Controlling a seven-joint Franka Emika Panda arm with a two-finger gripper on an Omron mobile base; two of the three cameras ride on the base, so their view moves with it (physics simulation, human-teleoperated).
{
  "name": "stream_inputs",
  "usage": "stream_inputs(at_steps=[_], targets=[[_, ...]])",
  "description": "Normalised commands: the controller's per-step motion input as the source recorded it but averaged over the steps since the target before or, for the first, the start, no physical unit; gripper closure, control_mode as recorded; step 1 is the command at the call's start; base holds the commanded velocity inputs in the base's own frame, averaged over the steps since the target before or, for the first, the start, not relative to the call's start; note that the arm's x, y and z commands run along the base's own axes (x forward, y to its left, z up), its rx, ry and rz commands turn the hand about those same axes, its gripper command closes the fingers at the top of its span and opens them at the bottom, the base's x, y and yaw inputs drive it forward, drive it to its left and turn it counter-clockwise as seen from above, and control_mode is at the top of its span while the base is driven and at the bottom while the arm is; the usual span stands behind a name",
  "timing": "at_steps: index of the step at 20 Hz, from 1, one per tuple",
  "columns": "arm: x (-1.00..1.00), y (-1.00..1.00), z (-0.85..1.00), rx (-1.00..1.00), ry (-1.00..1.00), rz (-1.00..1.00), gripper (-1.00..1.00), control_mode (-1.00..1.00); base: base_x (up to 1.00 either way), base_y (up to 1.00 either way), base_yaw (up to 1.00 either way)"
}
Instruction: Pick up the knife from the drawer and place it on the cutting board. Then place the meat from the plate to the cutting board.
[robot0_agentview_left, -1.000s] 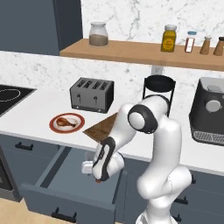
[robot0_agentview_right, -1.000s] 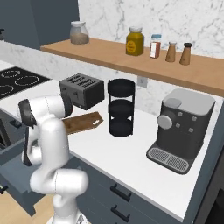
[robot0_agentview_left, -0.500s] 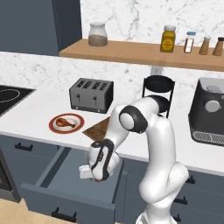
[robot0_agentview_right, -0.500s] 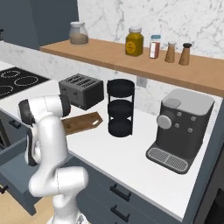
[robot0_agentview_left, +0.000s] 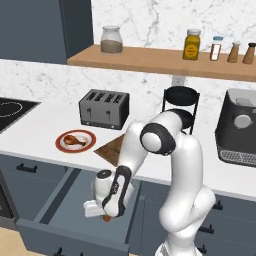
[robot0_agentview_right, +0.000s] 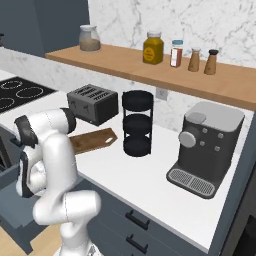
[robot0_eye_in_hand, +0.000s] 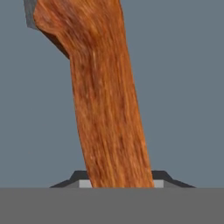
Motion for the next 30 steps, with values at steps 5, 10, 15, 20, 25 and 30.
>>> stream_inputs(at_steps=[5, 10, 15, 20, 25, 30], targets=[[-0.66, 0.46, 1.00, 0.00, 0.00, 0.00, 1.00, -1.00, 0.00, 0.00, 0.00], [-0.42, 0.12, 1.00, 0.05, 0.06, 0.00, 1.00, -1.00, 0.00, 0.00, 0.00], [-0.09, 0.04, 1.00, 0.02, 0.07, -0.02, 1.00, -1.00, 0.00, 0.00, 0.00], [-0.32, 0.09, 1.00, 0.00, 0.00, -0.04, 1.00, -1.00, 0.00, 0.00, 0.00], [0.04, 0.09, 1.00, 0.00, 0.02, -0.08, 1.00, -1.00, 0.00, 0.00, 0.00], [0.93, -0.05, 1.00, 0.00, 0.12, -0.22, 1.00, -1.00, 0.00, 0.00, 0.00]])
